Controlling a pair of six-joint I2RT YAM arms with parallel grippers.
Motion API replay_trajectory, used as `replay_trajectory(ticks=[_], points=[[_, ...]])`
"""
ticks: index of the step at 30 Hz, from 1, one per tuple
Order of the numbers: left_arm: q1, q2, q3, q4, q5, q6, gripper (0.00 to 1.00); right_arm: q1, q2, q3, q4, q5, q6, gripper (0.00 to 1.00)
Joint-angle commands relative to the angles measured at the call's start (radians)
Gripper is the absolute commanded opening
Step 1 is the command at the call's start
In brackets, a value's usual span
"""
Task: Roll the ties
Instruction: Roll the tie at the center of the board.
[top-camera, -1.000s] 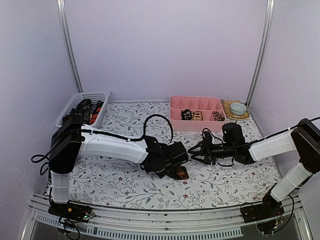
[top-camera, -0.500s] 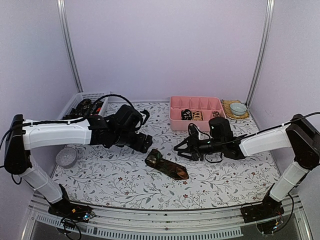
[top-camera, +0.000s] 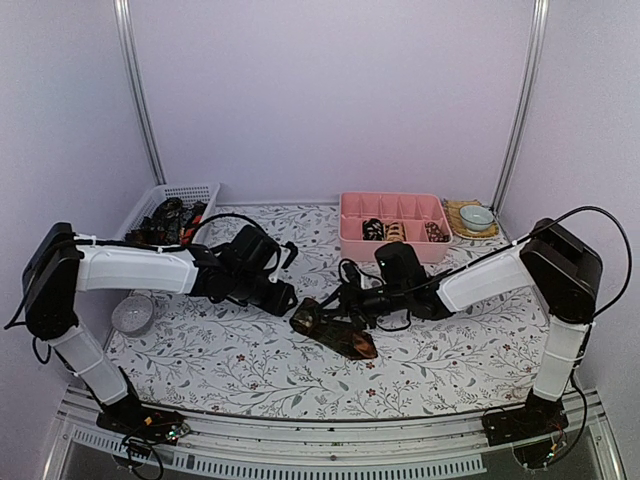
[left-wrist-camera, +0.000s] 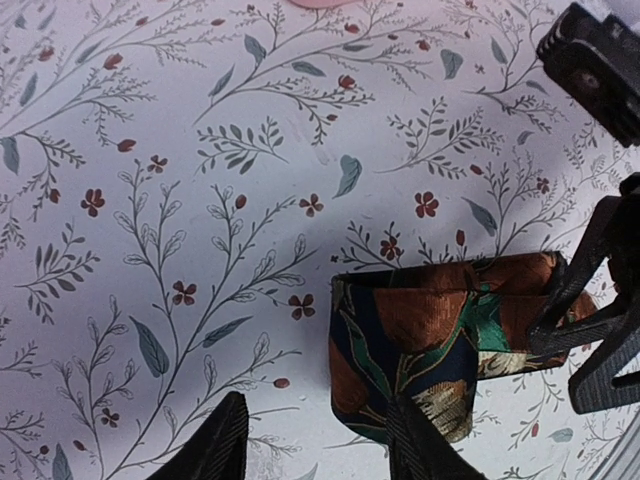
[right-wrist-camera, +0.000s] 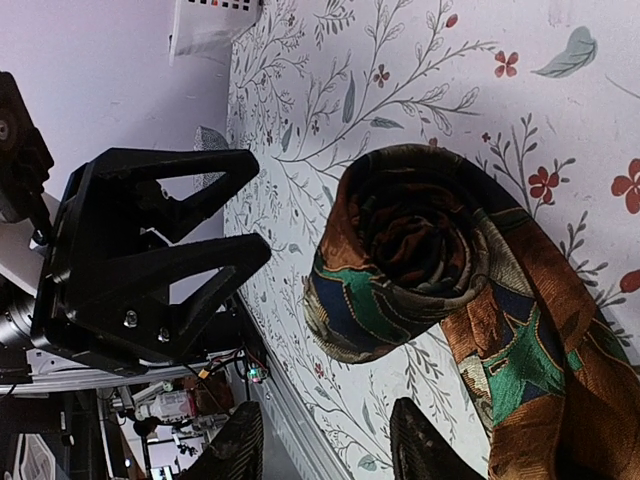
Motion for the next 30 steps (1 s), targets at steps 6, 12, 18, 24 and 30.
replay_trajectory(ticks=[6,12,18,24,30], points=[[0.014,0.077,0.015,0.06,0.085,0.023,0.45,0.014,0.113,0.059,-0.027,0.01,-0.002,0.46],[0.01,0.11,0.022,0.083,0.135,0.005,0.43,0.014,0.136,0.066,-0.023,0.003,0.002,0.46],[-0.014,0.127,0.028,0.093,0.142,-0.013,0.43,0.014,0.137,0.065,-0.052,0.005,-0.01,0.46],[-0.054,0.162,0.057,0.08,0.13,-0.018,0.44,0.014,0.136,0.044,-0.067,0.016,-0.02,0.45],[-0.079,0.178,0.072,0.076,0.123,-0.022,0.44,0.014,0.139,0.033,-0.095,0.04,-0.037,0.42]])
